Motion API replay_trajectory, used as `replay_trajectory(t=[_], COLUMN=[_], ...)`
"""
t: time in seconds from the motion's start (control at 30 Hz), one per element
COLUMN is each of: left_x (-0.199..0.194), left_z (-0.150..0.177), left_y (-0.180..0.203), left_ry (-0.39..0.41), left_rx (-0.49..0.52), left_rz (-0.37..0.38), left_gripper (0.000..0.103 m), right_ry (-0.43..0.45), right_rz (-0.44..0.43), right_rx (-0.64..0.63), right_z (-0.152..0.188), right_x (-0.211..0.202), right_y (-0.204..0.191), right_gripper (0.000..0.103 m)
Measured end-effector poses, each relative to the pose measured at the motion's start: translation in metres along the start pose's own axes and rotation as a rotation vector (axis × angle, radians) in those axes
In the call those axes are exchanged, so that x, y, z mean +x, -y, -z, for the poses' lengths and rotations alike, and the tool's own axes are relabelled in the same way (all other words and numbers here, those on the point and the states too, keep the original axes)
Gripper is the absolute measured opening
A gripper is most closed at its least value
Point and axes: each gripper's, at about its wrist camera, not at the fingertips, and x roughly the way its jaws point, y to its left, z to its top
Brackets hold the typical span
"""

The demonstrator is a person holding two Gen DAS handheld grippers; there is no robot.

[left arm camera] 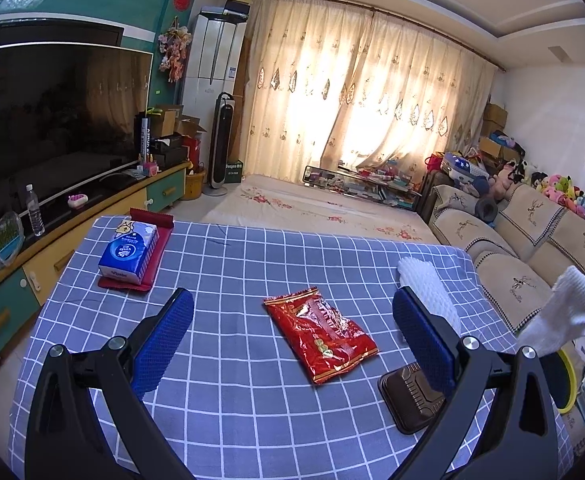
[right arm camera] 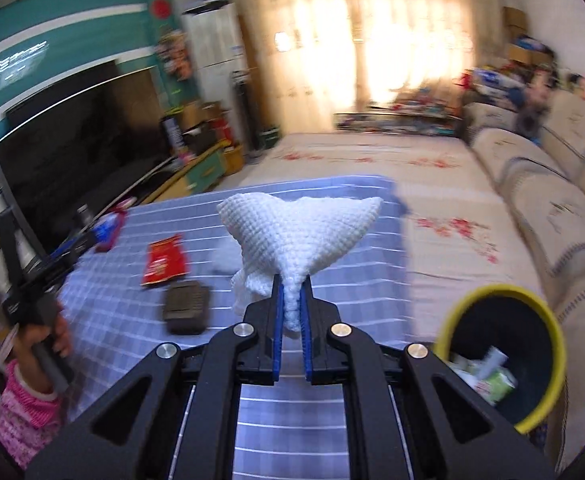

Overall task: Collect trash
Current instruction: 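Grasp the white cloth with the right gripper and drop it into the bin, then grasp the brown square tray with the left gripper and drop it into the bin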

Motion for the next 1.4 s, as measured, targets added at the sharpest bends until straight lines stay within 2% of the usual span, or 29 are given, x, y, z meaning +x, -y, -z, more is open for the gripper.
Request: replay_trajectory(t=[0.13, 0.3, 0.4, 0.43, 0.53, 0.6, 0.83, 1.07, 1.2, 1.4], left_x=[0.001, 0.004, 0.007, 0.008, 0.009, 0.010, 0.012, 0.018, 0.028, 0.050], left_z=[0.001, 0.004, 0.006, 0.006, 0.007, 0.009, 0.013, 0.032, 0.042, 0.047], left_y=[0.003, 0.009, 0.012, 0.013, 0.017, 0.020, 0.033, 0.072, 0.097, 0.108], left_ry=[-0.005, -0.016, -0.029, -0.034, -0.040, -0.045, -0.071, -0.126, -0.183, -0.283], left_rx=[0.008, 0.026, 0.035, 0.040, 0.054, 0.062, 0.107, 0.257, 0.331, 0.317], left_rz=[0.005, 0.020, 0.032, 0.036, 0.041, 0.047, 0.093, 0.183, 0.191, 0.198], left_gripper=[0.098, 0.098, 0.098, 0.098, 0.098, 0.098, 0.098, 0.098, 0.098, 0.098], right_ry=[-0.012, -0.081, -0.124, -0.140, -0.152, -0.145, -0.128, -0.150, -0.144, -0.144], right_rz=[0.134, 0.304, 0.339, 0.354, 0.419, 0.448, 0.424, 0.373, 0.356, 0.353], right_rx=[0.090, 0.197, 0.243, 0.258, 0.271, 0.263, 0.242, 0.225, 0.226, 0.229], right_z=[0.010, 0.032, 0.044, 0.048, 0.055, 0.057, 0.056, 0.056, 0.058, 0.060], right_x=[-0.001, 0.012, 0.025, 0.030, 0.035, 0.032, 0.029, 0.037, 0.034, 0.033], right_y=[0.051, 0.115, 0.138, 0.144, 0.152, 0.152, 0.141, 0.131, 0.129, 0.131], right_gripper=[0.008, 0.009, 0.010, 0.012, 0.036, 0.039, 0.045, 0.046, 0.046, 0.047])
